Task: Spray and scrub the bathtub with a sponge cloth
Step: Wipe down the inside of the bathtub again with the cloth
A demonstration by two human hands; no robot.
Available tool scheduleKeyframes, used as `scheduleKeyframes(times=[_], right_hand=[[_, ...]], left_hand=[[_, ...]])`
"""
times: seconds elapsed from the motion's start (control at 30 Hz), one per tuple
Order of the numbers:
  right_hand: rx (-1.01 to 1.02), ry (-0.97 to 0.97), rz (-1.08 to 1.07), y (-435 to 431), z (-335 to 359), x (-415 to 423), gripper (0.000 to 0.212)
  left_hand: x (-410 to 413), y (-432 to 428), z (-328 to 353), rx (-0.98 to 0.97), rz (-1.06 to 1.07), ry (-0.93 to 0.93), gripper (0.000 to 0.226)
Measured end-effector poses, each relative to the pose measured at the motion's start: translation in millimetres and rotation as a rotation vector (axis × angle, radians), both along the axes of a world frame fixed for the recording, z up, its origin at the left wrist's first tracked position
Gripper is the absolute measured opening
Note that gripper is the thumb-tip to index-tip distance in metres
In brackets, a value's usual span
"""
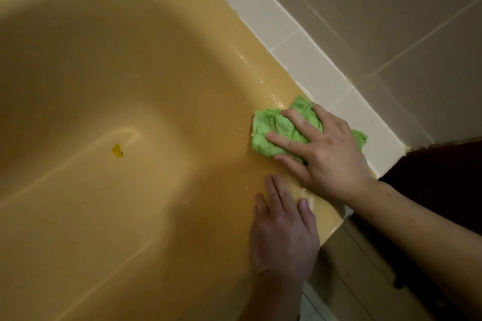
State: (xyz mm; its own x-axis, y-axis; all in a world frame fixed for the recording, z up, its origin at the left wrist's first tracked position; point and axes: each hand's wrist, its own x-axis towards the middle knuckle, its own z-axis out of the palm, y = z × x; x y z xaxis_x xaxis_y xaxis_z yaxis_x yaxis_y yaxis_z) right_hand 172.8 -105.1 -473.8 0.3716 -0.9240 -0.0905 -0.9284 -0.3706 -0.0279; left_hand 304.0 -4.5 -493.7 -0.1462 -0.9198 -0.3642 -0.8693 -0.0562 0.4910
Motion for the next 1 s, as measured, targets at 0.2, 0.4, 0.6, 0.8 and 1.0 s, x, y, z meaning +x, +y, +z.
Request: scheduleKeyframes(times=[0.2,0.4,0.6,0.8,1.0], right_hand=[[-0.032,-0.028,-0.101,-129.2,-2.7,35.1,0.053],[-0.017,-0.057,-0.151,-121.6,-6.2,26.8,0.053],[0.005,-0.056,-0.412,14.9,-2.5,-56.0,0.055],[-0.038,-0.057,-0.425,-8.8,-2.9,-29.2,0.056],[-0.025,0.099,-0.016,-102.8,-0.7,41.3,0.048]], left_hand=[[-11.7,-10.0,-1.4,0.025,0.089,-0.033,0.063],[-21.3,-18.3,2.7,0.003,0.180,-0.090,0.061],[-26.3,-15.9,1.2,-0.039,0.227,-0.142,0.058],[-32.4,-16.3,-0.5,-0.082,0.288,-0.113,0.058],[-32.9,-18.8,3.2,-0.063,0.330,-0.057,0.057]])
